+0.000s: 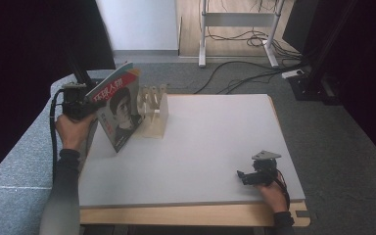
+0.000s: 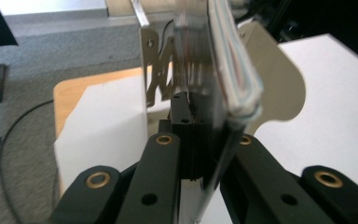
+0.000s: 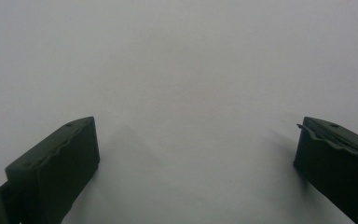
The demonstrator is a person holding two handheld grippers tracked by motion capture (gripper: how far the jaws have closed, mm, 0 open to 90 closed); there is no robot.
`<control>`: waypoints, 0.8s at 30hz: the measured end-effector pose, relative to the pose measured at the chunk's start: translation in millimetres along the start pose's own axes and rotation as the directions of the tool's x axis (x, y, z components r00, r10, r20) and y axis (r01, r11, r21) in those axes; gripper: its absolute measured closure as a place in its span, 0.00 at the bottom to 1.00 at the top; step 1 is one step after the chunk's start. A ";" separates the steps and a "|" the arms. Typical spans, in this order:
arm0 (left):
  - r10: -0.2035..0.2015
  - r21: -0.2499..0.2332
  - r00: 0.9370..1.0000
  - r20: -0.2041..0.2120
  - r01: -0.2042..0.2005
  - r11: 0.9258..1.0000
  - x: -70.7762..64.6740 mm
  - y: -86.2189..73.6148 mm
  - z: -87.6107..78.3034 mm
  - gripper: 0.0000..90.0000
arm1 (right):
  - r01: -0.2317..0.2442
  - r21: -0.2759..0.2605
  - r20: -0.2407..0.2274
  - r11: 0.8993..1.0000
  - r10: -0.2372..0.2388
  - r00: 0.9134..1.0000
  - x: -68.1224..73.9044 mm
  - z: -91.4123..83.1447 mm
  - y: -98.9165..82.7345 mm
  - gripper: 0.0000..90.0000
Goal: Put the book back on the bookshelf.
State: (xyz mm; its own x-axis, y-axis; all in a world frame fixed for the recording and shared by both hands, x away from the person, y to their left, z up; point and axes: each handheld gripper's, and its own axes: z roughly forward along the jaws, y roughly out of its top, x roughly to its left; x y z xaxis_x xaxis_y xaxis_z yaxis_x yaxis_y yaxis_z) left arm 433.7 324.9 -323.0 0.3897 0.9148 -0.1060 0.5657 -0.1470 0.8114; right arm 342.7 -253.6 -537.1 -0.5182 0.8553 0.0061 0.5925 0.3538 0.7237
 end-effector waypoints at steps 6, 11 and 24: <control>-0.004 -0.011 1.000 0.004 0.004 1.000 -2.9 -1.7 16.6 0.97 | -0.001 0.000 0.001 1.000 0.001 1.000 0.1 0.0 -0.1 0.00; 0.022 -0.006 0.998 -0.050 -0.022 1.000 -0.3 -4.6 17.7 0.95 | -0.001 0.000 0.001 1.000 0.001 1.000 0.1 0.0 -0.1 0.00; 0.014 -0.009 0.999 -0.034 -0.014 1.000 7.9 -13.2 18.5 0.43 | 0.002 -0.001 0.001 1.000 -0.002 1.000 -0.1 0.2 0.3 0.00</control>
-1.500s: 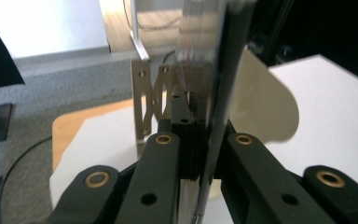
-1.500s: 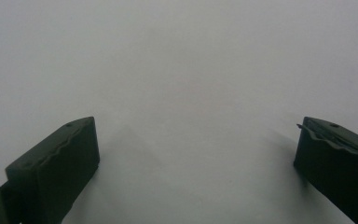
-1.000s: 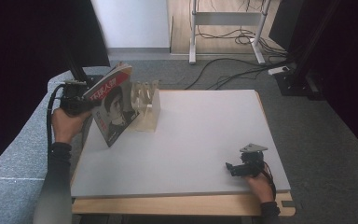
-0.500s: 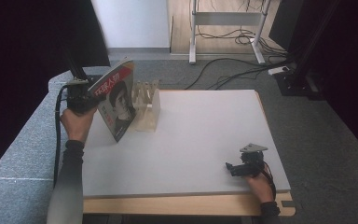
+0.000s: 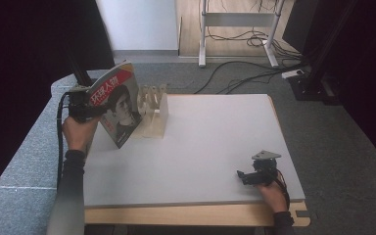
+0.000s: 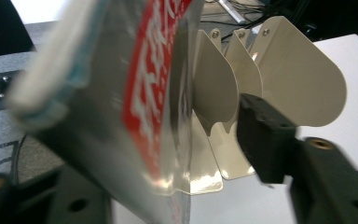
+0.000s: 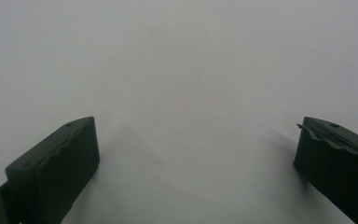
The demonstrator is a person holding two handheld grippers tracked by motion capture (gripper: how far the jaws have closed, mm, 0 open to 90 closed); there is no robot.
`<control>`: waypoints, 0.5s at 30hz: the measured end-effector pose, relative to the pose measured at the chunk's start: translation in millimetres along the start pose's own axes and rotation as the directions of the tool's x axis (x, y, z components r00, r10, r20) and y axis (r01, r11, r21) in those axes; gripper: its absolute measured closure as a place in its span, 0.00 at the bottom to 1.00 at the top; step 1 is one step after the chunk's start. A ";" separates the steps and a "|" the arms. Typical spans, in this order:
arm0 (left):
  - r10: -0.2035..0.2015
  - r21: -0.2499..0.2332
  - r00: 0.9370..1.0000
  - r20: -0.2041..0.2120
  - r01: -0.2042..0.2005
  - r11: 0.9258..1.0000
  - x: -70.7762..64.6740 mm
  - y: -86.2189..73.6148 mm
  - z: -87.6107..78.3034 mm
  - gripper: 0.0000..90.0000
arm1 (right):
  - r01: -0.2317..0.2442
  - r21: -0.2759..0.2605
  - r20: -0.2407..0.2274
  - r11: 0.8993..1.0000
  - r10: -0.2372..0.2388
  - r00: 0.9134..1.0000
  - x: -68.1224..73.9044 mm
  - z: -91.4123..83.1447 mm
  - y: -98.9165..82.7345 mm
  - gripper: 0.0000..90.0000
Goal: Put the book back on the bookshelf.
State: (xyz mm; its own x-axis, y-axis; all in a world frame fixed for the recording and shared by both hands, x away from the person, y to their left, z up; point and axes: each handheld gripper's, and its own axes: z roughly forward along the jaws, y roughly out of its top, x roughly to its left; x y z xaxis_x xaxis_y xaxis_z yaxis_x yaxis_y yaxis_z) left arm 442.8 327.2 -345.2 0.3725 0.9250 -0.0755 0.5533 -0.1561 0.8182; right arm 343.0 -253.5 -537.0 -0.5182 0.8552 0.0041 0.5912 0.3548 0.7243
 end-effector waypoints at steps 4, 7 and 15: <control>-0.019 0.008 1.000 0.021 0.019 1.000 3.7 -4.8 -4.1 0.26 | 0.001 0.000 0.001 1.000 -0.001 1.000 0.0 0.0 0.0 0.00; -0.023 -0.006 0.999 0.035 0.023 1.000 5.3 -8.4 -9.9 0.18 | 0.000 0.000 0.001 1.000 0.000 1.000 0.1 0.0 0.1 0.00; -0.036 -0.040 0.997 0.070 0.038 0.998 5.4 -17.1 -27.4 0.13 | -0.001 0.000 0.002 1.000 0.001 1.000 0.3 0.0 0.2 0.00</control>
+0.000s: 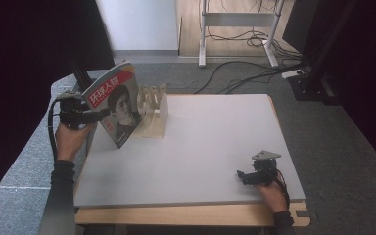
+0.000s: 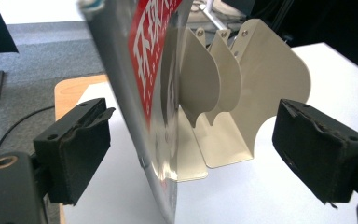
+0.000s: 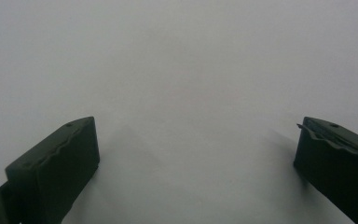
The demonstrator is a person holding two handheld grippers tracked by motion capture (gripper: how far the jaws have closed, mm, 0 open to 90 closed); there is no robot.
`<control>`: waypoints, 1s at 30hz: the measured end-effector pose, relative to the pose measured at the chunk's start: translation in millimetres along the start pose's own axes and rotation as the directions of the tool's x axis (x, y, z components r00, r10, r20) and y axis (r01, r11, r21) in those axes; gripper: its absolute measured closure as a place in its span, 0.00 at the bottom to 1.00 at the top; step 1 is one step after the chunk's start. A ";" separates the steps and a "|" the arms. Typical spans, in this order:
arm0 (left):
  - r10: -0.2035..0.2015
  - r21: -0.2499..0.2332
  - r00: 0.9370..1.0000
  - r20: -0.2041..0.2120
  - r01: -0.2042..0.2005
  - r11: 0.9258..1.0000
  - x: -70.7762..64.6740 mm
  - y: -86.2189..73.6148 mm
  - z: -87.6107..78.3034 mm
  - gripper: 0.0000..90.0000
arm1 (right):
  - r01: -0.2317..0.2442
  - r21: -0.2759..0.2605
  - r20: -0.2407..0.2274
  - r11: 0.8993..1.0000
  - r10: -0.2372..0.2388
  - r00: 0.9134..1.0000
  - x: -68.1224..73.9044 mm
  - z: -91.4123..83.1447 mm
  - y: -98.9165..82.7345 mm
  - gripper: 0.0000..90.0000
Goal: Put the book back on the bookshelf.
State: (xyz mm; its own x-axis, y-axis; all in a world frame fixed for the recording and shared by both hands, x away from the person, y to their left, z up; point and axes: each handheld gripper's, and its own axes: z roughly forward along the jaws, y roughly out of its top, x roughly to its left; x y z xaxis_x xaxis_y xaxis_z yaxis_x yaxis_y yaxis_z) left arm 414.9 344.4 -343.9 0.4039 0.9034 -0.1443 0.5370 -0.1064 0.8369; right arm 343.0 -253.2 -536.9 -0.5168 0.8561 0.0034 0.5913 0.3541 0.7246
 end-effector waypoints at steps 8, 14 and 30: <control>0.013 -0.018 0.999 0.035 -0.012 1.000 -4.2 -9.2 -15.3 0.07 | 0.001 0.000 0.001 1.000 -0.001 1.000 0.0 0.0 0.1 0.00; 0.059 -0.004 0.998 0.031 -0.059 0.998 -13.2 -17.4 -25.4 0.03 | 0.005 0.001 0.000 1.000 -0.005 1.000 -0.2 0.0 0.1 0.00; 0.130 0.017 0.989 0.063 -0.132 0.991 -37.5 -51.2 -25.9 0.00 | 0.003 0.002 0.001 1.000 -0.003 1.000 0.1 -0.2 0.1 0.00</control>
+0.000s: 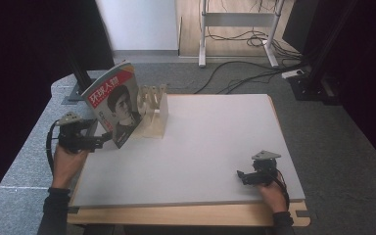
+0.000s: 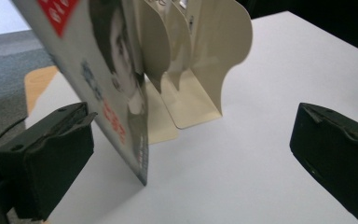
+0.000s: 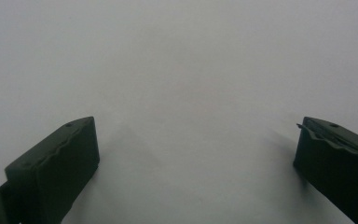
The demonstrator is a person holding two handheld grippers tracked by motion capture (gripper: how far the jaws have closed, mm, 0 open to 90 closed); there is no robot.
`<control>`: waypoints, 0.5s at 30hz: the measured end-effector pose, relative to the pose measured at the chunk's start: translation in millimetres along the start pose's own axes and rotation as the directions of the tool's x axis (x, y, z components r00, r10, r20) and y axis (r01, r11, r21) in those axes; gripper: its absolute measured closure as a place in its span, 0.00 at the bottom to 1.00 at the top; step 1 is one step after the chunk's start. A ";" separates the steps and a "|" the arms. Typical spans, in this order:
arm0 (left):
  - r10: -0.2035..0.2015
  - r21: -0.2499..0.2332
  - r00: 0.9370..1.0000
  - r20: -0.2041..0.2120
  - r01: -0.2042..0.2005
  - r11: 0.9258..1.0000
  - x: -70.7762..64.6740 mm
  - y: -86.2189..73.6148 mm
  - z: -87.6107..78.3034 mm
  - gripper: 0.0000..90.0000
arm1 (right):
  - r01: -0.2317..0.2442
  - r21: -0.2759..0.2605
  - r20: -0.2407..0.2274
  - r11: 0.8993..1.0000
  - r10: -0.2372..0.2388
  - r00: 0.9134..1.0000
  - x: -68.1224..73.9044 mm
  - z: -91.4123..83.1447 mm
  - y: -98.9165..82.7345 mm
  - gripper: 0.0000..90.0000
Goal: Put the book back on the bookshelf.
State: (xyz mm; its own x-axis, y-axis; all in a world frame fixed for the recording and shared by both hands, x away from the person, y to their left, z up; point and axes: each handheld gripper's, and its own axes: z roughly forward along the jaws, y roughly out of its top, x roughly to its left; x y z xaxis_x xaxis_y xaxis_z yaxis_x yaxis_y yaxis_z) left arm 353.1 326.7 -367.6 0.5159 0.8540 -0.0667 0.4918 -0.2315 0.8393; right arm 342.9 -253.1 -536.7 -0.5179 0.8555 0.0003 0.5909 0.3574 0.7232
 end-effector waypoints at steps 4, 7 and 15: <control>0.015 0.002 1.000 0.019 -0.015 1.000 -8.5 -8.5 4.1 0.00 | 0.000 0.000 0.000 1.000 0.000 1.000 0.0 0.0 0.0 0.00; 0.030 0.007 0.999 0.028 -0.031 1.000 -14.9 -14.6 7.6 0.00 | 0.000 0.000 0.000 1.000 0.000 1.000 0.1 0.0 0.0 0.00; 0.032 0.024 0.997 0.064 -0.034 0.999 -28.2 -35.3 23.0 0.00 | 0.000 0.000 0.000 1.000 0.000 1.000 0.0 0.0 0.0 0.00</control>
State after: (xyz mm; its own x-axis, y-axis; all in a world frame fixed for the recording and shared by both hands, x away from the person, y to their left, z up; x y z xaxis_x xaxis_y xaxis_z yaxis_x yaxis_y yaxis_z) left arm 337.3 300.2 -407.8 0.5755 0.8144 -0.0744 0.4909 -0.2712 0.8279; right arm 342.9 -253.1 -536.7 -0.5181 0.8553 0.0008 0.5913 0.3574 0.7229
